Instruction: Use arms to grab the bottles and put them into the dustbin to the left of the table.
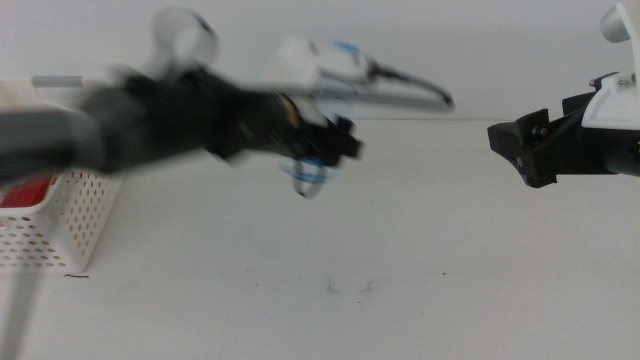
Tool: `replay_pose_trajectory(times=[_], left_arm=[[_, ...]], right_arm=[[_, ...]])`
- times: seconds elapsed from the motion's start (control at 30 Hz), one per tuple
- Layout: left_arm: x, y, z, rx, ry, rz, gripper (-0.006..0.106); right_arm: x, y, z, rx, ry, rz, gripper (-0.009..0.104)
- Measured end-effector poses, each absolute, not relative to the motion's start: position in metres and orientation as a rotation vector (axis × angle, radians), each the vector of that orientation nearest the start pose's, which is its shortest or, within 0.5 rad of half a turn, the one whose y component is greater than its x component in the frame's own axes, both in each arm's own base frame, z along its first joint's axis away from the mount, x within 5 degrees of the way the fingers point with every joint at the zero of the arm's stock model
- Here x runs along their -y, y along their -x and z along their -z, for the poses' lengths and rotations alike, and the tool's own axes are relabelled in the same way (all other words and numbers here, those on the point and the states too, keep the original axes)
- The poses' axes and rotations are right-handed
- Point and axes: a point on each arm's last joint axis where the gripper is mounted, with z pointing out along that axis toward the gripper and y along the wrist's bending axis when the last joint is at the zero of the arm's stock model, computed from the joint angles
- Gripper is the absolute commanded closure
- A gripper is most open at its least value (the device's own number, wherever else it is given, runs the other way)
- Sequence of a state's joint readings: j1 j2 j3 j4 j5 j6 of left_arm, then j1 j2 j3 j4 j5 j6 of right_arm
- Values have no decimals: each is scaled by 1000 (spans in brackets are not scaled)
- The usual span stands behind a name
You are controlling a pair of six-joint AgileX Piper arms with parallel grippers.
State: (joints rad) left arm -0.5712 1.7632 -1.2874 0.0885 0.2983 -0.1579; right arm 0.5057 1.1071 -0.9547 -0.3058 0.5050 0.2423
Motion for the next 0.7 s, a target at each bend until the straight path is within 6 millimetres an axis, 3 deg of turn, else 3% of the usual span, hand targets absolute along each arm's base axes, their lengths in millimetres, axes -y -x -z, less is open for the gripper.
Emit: replay_pose_trajectory(times=[0.1,0.17,0.3,0.53,0.7], left_arm=[[181,-323,-307,-2308,-535,226,102],[149,-324,-329,-2372,-493,156,102],[72,-335,-352,-2527,-380,-15,102],[-50,-340,-356,-2588,-72,-122,102],[-92,-343,-335,-2659,-50,-149,102]], right_arm=[[-103,-213,-351,-2064,474,-130,7],[-103,-213,-351,-2064,474,-130,7],[-103,-213,-351,-2064,474,-130,7],[-103,-213,-351,-2064,474,-130,7],[-103,-213,-351,-2064,474,-130,7]])
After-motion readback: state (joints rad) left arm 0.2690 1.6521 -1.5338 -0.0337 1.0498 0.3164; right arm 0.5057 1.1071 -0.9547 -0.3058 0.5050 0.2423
